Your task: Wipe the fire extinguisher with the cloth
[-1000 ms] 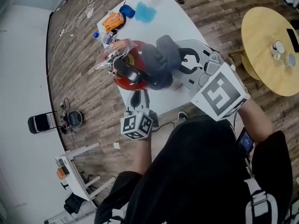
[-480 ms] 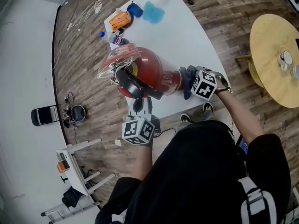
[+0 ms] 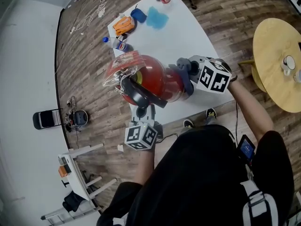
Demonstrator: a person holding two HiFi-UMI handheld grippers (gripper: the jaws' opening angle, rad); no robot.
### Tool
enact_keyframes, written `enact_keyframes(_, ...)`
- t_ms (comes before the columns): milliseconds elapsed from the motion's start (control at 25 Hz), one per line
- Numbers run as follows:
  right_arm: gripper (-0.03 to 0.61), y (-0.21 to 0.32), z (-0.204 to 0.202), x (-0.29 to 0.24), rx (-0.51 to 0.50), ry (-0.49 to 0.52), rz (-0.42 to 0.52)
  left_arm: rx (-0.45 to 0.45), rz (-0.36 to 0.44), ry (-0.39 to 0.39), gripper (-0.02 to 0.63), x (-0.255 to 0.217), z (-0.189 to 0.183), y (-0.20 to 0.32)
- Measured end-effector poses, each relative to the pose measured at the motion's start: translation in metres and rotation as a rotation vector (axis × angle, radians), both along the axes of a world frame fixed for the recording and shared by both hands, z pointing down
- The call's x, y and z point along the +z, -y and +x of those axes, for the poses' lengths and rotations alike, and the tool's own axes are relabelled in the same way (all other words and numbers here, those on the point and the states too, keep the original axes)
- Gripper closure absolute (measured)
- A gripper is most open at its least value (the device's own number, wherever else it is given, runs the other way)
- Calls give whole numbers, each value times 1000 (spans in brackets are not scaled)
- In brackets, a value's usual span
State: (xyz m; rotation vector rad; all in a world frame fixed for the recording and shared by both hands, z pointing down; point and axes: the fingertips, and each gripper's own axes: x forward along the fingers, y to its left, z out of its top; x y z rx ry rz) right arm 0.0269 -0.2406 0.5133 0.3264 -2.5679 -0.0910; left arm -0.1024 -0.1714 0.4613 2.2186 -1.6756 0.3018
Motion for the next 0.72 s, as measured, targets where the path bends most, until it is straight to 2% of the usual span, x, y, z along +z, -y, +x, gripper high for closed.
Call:
enact_keyframes(200,508,3,-3,-168,-64,179,316,-10,11,-11,577,0,-1,2)
enact_keyframes(280,508,-1,0,-211,-67,191,411,-14,14,-18,577,0,-1,2)
enact_keyframes(360,508,-5,-2,-236,-76,197,467,-20,18,-23,577,-1,-2,3)
enact_keyframes(440,508,-4,-8,-246,-97,235,466,-26,20,-27,577,-3,-3,5)
enact_keyframes(560,508,11,-13,-238,-112,299,358,-29,21,-31,577,-4,-3,7)
enact_keyframes(600,508,17,-14,-226,-112,283,321,-29,21,-32,577,-4,-3,7)
enact_keyframes(720,509,33,-32,-160,-143,151,275,-32,21,-34,577,-3,-4,8)
